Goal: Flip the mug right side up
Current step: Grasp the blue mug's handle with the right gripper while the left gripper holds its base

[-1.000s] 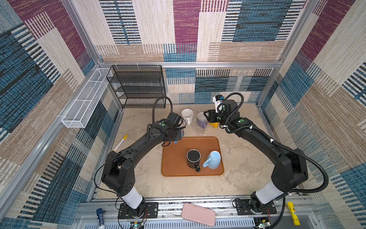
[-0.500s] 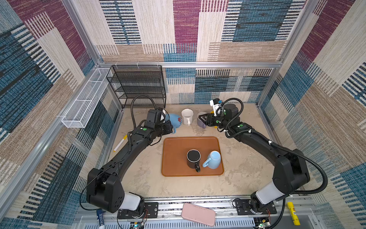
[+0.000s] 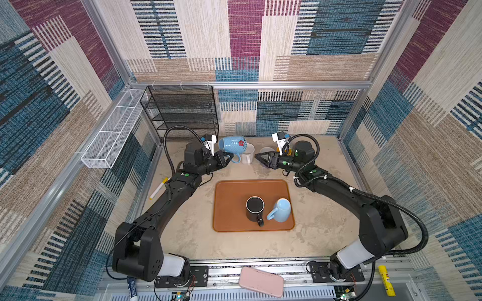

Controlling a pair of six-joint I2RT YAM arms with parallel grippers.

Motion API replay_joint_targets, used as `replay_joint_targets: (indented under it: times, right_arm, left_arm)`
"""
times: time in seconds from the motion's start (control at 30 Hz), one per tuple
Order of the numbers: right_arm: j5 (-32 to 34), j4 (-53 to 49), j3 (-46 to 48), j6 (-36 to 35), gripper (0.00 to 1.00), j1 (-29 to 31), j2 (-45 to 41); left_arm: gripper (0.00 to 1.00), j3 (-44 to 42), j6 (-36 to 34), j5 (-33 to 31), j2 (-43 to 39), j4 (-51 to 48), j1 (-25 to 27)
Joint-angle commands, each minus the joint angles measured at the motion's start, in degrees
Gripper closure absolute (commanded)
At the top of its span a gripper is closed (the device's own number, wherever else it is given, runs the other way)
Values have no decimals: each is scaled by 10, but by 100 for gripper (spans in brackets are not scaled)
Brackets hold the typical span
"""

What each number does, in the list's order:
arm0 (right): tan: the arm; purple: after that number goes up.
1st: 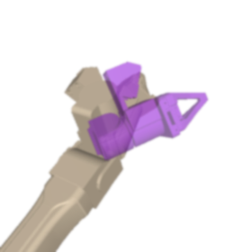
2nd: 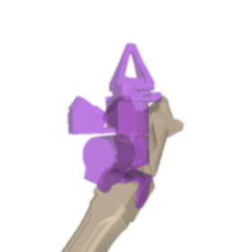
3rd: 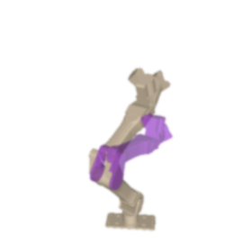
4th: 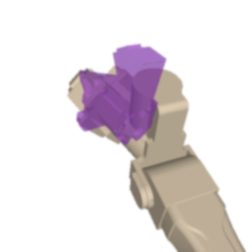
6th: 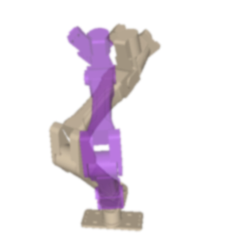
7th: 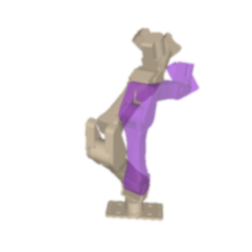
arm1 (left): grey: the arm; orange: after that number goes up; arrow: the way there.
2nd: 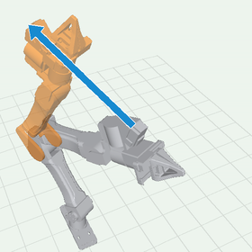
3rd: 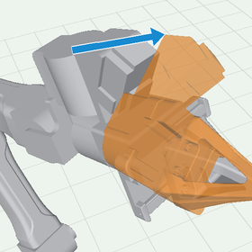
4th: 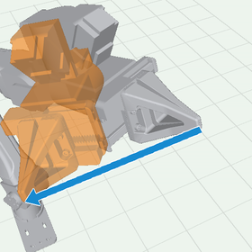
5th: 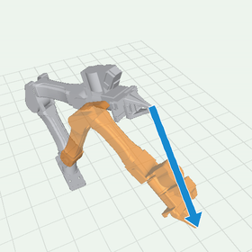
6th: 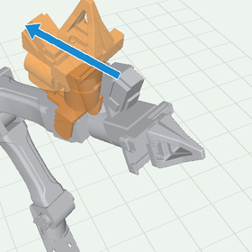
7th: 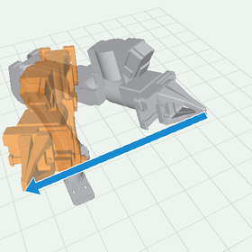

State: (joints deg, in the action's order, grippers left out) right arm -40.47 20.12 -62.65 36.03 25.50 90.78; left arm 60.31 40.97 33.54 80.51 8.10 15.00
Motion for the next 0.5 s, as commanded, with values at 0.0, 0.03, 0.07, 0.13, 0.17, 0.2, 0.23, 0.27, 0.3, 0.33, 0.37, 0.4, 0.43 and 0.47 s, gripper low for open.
replay_joint_targets:
  times: [0.0,0.03,0.07,0.13,0.17,0.2,0.23,0.27,0.3,0.33,0.37,0.4,0.43,0.47]
  right_arm:
    - [-29,56,-10,29,56,8,11]
    - [-31,59,-11,32,56,11,14]
    - [-34,60,-14,33,56,12,17]
    - [-37,65,-16,35,55,12,20]
    - [-38,67,-17,36,56,12,21]
    - [-40,69,-19,37,56,12,22]
    - [-43,74,-20,40,55,13,23]
    - [-47,79,-21,42,55,13,25]
    - [-52,86,-23,47,56,14,27]
    - [-56,94,-24,51,56,14,29]
    - [-60,99,-26,54,56,15,30]
    - [-62,105,-28,57,56,16,32]
    - [-64,106,-31,59,56,17,33]
    - [-66,106,-35,59,56,18,35]
  left_arm:
    - [100,-14,35,58,-10,142,-2]
    - [100,-18,40,63,-12,157,-2]
    - [100,-22,43,64,-14,165,-1]
    - [100,-26,40,65,-22,165,-1]
    - [100,-27,39,67,-24,165,-2]
    - [100,-32,40,71,-28,174,-2]
    - [100,-36,43,76,-31,184,-2]
    - [100,-38,44,79,-33,190,-2]
    - [100,-39,45,84,-34,195,-1]
    - [100,-40,49,89,-34,202,-1]
    - [100,-41,52,94,-35,209,-1]
    - [100,-43,56,98,-33,217,-2]
    - [100,-45,59,100,-33,224,-1]
    - [100,-47,64,103,-32,234,-1]
